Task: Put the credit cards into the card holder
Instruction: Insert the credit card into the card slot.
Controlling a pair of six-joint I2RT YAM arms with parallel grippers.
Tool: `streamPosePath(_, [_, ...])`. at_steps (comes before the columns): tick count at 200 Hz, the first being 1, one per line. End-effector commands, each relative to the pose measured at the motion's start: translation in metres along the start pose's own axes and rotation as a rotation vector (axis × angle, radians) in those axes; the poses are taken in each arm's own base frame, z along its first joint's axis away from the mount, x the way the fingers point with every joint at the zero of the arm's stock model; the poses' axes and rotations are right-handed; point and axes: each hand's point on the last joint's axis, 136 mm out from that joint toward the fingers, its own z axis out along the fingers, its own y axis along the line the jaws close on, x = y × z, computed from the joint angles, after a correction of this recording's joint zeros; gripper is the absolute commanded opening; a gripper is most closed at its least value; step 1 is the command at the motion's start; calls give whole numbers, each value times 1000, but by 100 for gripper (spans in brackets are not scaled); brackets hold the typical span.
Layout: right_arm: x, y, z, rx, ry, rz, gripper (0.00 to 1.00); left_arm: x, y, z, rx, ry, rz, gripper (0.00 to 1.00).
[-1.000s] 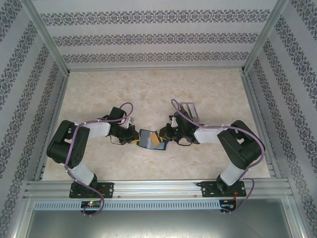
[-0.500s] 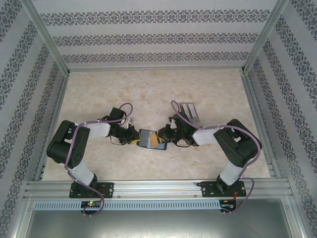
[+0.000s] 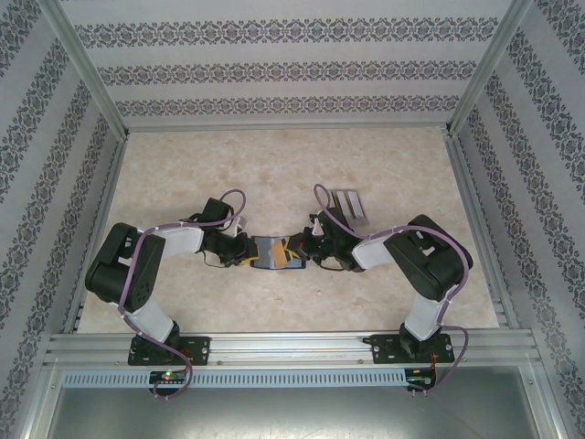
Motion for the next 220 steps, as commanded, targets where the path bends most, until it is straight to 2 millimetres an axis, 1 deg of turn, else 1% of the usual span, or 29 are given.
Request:
streamPosePath(1, [5,2,4,-35,15,-22,1,9,26,5,-103,9,-21,13])
streamPosePath(11, [6,6,6,-49,31,-48,1,9,26,10,-77,1,-36,10])
streamPosePath(32, [8,8,12,-70,52,-80,2,13,28,18,-60,9,-53,9])
streamPosePath(44, [8,2,12,-61,42,-77,2,14,28,18,-68,15,-53,9])
streamPosePath(48, [6,5,12,-75,32,-88,2,14,28,17,-72,14,-52,9])
streamPosePath(61, [5,1,12,-69,22,-94,2,15,30,15,-88,7,-48,9])
streamPosePath(70, [4,0,12,-69,19,-101,2,15,30,13,-96,1,-43,13])
streamPosePath(82, [4,1,13,-78,23,-114,2,15,29,11,-101,3,-38,24])
streamPosePath(93, [3,-2,13,-80,19,-114,2,15,28,9,-103,5,-36,30])
streamPosePath(107, [1,1,13,-106,7,-119,2,14,26,5,-109,-3,-34,38])
streamPosePath(121, [1,4,14,-123,8,-131,2,12,26,2,-121,-20,-27,42])
streamPosePath(149, [0,7,13,-148,6,-145,2,7,27,-6,-152,-31,-16,44])
streamPosePath(171, [1,17,13,-189,16,-169,2,6,27,-11,-157,-40,-18,45])
streamPosePath(184, [1,19,14,-197,24,-176,2,4,28,-13,-161,-46,-18,45])
streamPosePath(193, [0,20,15,-202,25,-176,2,4,29,-14,-169,-44,-23,43])
streamPosePath(197, [1,20,16,-204,28,-175,2,4,30,-15,-175,-43,-28,40])
streamPosePath(214, [1,22,17,-222,33,-178,2,4,37,-16,-190,-42,-45,22])
streamPosePath(220, [2,23,18,-224,37,-181,2,4,39,-15,-196,-41,-47,17])
